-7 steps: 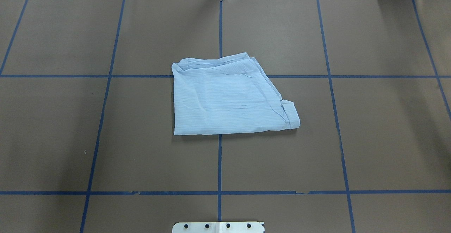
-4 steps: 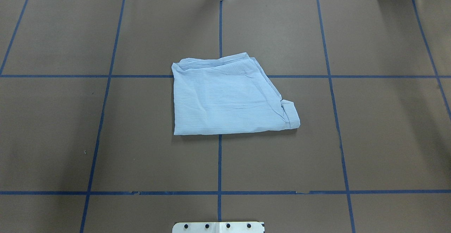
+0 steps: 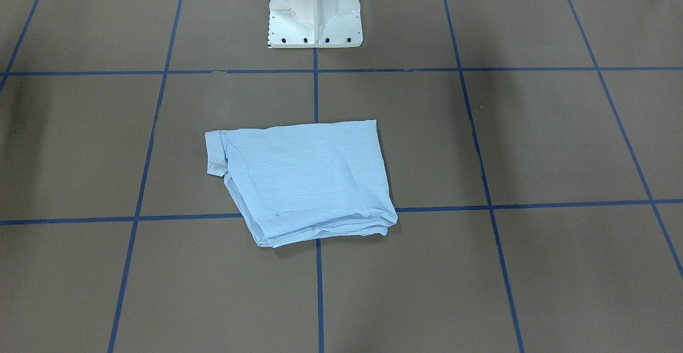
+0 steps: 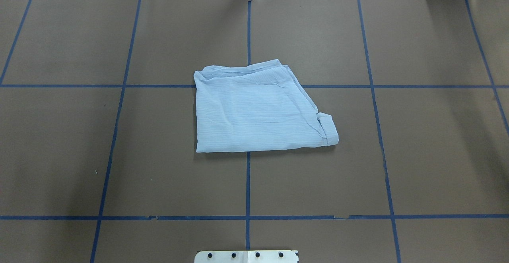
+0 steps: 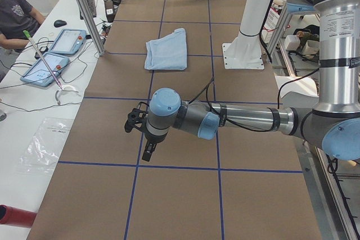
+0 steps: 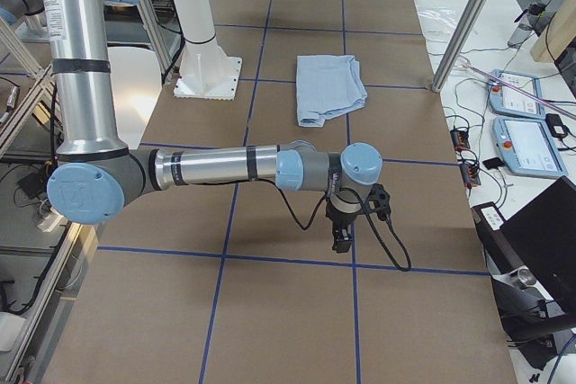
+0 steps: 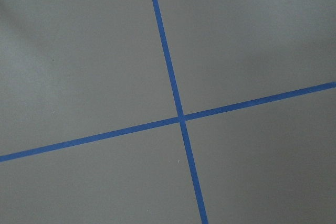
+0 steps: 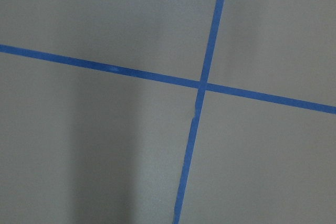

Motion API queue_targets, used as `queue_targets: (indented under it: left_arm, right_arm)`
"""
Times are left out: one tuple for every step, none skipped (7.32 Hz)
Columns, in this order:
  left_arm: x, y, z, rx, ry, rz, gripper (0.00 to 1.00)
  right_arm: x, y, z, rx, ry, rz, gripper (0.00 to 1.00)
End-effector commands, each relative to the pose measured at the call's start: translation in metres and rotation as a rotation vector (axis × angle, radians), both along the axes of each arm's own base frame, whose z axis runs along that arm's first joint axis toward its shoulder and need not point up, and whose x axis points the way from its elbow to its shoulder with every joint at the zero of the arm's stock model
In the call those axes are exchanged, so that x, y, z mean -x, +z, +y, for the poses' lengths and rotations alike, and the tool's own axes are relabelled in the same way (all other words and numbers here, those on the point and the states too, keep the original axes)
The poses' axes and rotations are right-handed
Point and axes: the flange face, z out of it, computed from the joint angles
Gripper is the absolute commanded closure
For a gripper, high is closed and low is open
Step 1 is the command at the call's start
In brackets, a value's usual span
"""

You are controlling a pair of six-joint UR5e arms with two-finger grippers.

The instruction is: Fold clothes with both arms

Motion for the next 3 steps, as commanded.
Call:
queue_targets:
  left_arm:
    - [-0.0001,-0.0057,0.0011,-0.010,0.000,0.000,0.01]
    - [0.0006,-0.0082,0.0025,-0.015,-0.001,-0.001,0.01]
    - [0.0000,-0.0103,0.0005,-0.019,-0.001,0.000,0.01]
  right_arm:
    - [-0.0004,0.0025,-0.0006,0.006,0.004,0.007,0.00]
    - [-0.0003,0.0024,-0.0006,0.008,0.005,0.005,0.00]
    - [0.0002,-0.0024,-0.0007,0.001,0.005,-0.003,0.00]
